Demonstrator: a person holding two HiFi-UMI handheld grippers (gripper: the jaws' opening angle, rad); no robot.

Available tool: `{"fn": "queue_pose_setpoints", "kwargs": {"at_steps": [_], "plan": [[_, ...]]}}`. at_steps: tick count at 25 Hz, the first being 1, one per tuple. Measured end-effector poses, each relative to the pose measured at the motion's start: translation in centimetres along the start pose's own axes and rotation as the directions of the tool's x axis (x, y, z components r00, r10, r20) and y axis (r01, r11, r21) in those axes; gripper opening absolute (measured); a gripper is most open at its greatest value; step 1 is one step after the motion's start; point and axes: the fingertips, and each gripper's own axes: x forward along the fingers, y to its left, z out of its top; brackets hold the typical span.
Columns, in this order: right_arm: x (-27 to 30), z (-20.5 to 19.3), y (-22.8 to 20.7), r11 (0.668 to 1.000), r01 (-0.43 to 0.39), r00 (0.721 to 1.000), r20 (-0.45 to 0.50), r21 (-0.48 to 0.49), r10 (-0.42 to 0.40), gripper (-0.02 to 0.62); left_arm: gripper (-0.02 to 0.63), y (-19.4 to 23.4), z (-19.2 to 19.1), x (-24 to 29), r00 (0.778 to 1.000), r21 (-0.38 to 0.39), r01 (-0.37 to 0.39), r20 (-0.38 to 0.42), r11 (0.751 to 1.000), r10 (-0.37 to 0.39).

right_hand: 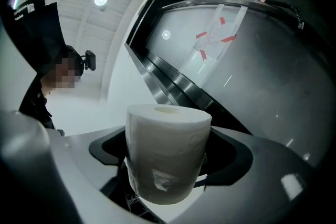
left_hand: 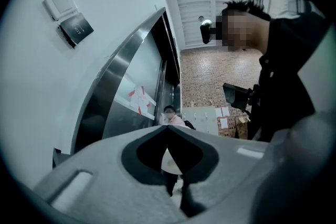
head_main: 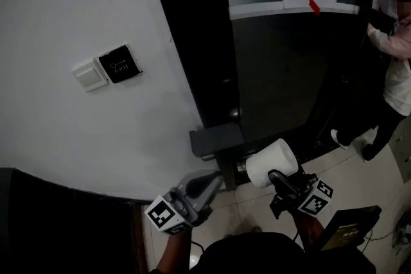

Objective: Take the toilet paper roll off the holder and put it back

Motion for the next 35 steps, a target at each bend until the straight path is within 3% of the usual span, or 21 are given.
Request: {"fn": "queue_pose_setpoints", "kwargs": {"at_steps": [8, 35], "plan": [[0.0, 0.12, -0.06, 1.0, -0.001, 1.0, 0.004, 0.002, 0.001, 0.44, -0.003, -0.49, 0.26, 0.05, 0.999, -0.019, 0.03, 0.02, 0.999, -0.029], [0.15, -0.41, 0.14, 1.0, -0.002, 1.0, -0.008, 0.018, 0.002, 0.44, -0.003, -0.5, 0.43, -0.44, 1.0, -0.025, 0.008, 0.024, 1.0, -0.007]]}}
